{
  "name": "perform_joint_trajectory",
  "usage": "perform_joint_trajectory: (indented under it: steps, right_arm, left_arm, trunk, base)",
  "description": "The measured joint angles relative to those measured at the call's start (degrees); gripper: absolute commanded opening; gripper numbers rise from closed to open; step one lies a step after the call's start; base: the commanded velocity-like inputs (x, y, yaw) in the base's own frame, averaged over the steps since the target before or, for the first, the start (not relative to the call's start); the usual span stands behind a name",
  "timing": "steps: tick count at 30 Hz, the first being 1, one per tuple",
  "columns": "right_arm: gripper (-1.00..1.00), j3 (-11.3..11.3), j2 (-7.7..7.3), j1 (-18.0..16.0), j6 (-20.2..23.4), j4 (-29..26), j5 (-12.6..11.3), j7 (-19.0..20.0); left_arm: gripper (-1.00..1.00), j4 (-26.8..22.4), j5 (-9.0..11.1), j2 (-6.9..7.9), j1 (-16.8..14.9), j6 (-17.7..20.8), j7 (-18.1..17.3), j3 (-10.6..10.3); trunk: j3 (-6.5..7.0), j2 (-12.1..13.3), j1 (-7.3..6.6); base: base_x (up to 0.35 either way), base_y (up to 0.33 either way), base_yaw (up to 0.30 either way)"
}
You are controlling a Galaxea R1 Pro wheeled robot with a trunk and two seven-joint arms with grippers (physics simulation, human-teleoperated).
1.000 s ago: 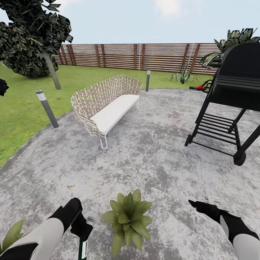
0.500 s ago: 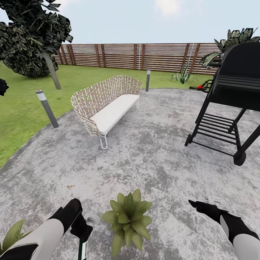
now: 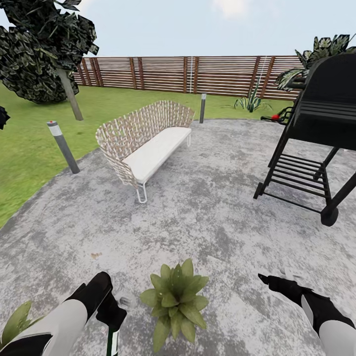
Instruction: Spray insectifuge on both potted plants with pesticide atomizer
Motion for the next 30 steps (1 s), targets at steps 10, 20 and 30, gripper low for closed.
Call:
perform_joint_trajectory:
  steps: [10, 20, 30]
  right_arm:
    - [1.0, 0.0, 0.0, 0.0, 0.08, 0.0, -0.01, -0.01]
    - [1.0, 0.0, -0.02, 0.0, 0.07, 0.0, -0.01, -0.06]
    - [1.0, 0.0, -0.02, 0.0, 0.09, 0.0, -0.02, -0.04]
  left_arm:
    - [-1.0, 0.01, -0.02, -0.06, 0.0, -0.01, -0.04, -0.31]
    - [-1.0, 0.0, -0.03, -0.06, 0.0, 0.04, -0.09, -0.36]
    - [-1.0, 0.08, 0.05, -0.06, 0.0, 0.04, -0.09, -0.33]
  trunk:
    - [-0.02, 0.0, 0.02]
    - [-0.69, 0.0, 0.01]
    - [-0.84, 0.0, 0.02]
  base:
    - [0.041, 0.0, 0.0]
    - [0.137, 0.0, 0.0]
    - [0.006, 0.0, 0.007]
